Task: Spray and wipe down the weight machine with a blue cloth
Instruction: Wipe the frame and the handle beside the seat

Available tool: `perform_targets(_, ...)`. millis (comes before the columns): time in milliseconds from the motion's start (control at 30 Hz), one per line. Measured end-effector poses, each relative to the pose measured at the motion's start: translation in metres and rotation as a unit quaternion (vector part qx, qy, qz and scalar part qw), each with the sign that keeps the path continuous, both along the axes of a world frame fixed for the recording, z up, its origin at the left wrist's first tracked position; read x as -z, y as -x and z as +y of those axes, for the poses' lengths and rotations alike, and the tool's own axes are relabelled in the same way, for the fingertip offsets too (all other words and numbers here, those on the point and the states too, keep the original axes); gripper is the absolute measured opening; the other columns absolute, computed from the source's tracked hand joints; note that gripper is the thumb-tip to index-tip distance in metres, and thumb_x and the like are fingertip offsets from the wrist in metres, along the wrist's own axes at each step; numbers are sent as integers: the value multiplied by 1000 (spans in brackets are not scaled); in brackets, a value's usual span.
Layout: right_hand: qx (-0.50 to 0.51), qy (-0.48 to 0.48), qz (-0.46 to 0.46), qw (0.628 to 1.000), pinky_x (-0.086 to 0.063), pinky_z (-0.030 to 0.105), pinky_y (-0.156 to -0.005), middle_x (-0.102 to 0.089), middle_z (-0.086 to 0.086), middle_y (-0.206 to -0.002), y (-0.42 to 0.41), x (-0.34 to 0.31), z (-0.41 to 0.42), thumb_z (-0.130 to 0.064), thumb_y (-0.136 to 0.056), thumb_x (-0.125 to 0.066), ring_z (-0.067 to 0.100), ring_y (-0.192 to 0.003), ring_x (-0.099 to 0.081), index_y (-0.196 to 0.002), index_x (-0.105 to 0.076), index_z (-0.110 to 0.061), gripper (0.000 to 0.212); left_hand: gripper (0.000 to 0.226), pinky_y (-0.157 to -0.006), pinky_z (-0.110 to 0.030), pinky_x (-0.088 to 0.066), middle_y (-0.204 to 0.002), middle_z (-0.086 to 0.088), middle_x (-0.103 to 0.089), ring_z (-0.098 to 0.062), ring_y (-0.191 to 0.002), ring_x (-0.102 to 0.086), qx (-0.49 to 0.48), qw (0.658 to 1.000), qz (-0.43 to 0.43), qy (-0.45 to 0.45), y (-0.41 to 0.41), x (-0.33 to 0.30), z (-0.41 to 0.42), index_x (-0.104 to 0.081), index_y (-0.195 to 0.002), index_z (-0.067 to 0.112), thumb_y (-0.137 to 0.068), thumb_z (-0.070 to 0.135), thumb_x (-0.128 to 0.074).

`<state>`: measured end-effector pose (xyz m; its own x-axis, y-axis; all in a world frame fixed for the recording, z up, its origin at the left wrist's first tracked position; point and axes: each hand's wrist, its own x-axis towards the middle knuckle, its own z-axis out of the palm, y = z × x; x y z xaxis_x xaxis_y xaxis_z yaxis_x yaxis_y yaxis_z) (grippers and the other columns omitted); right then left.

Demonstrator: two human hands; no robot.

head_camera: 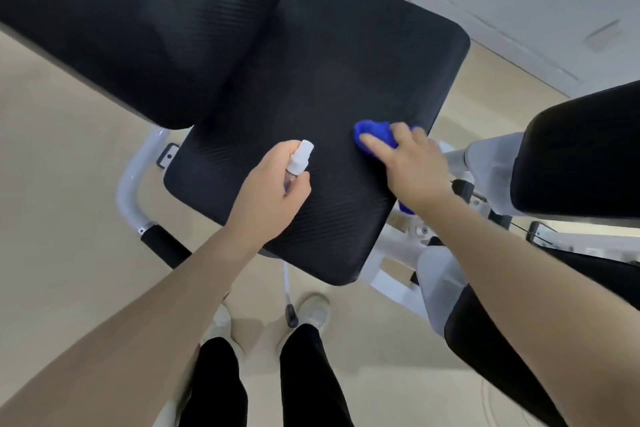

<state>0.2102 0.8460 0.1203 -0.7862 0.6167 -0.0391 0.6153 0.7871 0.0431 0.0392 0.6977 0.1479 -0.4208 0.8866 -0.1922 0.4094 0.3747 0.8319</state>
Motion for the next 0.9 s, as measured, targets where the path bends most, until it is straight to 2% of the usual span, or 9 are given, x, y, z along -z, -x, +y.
perform_targets(100, 150, -5, -28, 988, -40, 43, -80, -42, 20, -130, -6, 4, 63, -2, -82, -48, 40, -102, -46, -138, -40, -28, 62, 24, -73, -23, -43, -99, 1, -60, -15, -81, -54, 9, 1000, 0, 6, -3, 6, 11, -51, -111, 17, -89, 9, -49)
perform_targets(167, 179, 25, 15, 983, -39, 43, -80, -41, 20, -131, -4, 5, 62, -2, -82, -46, 39, -103, -44, -138, -41, -25, 60, 21, -72, -29, -44, -95, -2, -61, -18, -79, -55, 7, 1000, 5, 8, -6, 10, 22, -51, -109, 17, -89, 10, -49)
perform_targets(300, 104, 100, 89, 986, -39, 33, -57, -54, 20, -104, -24, 5, 6, -3, -74, -53, 37, -81, -51, -110, -60, -12, 38, 15, -62, -26, -41, -76, 2, -53, -12, -64, -48, 1, 1000, -11, 20, -18, 13, 44, -47, -102, 25, -91, 14, -49)
perform_targets(433, 41, 122, 58, 990, -41, 35, -56, -54, 20, -101, -33, 1, 38, -1, -72, -60, 38, -79, -54, -109, -61, -13, 39, 16, -63, -23, -41, -77, 5, -51, -9, -65, -48, 14, 999, -30, 18, -27, 7, 71, -47, -105, 27, -92, 16, -48)
perform_targets(600, 266, 93, 55, 958, -39, 41, -80, -39, 17, -127, 10, -4, 132, -3, -85, -42, 37, -110, -41, -126, -47, -20, 45, 20, -46, -27, -40, -65, 2, -54, -10, -52, -49, 35, 995, -80, 45, -18, 10, 98, -50, -112, 23, -96, 21, -40)
perform_targets(667, 242, 115, 26, 963, -40, 42, -82, -39, 17, -125, 27, -10, 119, -6, -84, -44, 38, -109, -43, -124, -48, -19, 42, 26, -50, -21, -40, -64, 11, -52, -2, -53, -53, 33, 992, -107, 58, -14, 10, 109, -50, -120, 25, -96, 20, -42)
perform_targets(767, 91, 142, -1, 986, -34, 33, -58, -51, 14, -108, 31, -7, 63, -11, -72, -65, 33, -87, -52, -110, -59, -19, 39, 43, -73, -15, -43, -81, 3, -60, -6, -74, -58, 54, 995, -73, 30, -2, -1, 128, -39, -137, 33, -96, 22, -46)
perform_targets(833, 32, 147, -9, 989, -29, 27, -49, -57, 11, -88, 28, -5, 61, -10, -53, -79, 29, -66, -53, -95, -66, -20, 44, 52, -66, -9, -39, -70, 7, -52, -3, -63, -50, 76, 996, -36, 8, 10, -7, 141, -32, -142, 35, -95, 22, -49)
perform_targets(900, 34, 120, -14, 992, -32, 30, -54, -55, 12, -97, 32, -6, 93, -8, -64, -73, 31, -74, -52, -106, -62, -22, 45, 56, -65, -8, -39, -68, 14, -45, -1, -63, -48, 102, 995, 10, -16, 26, -7, 157, -27, -143, 37, -94, 22, -50)
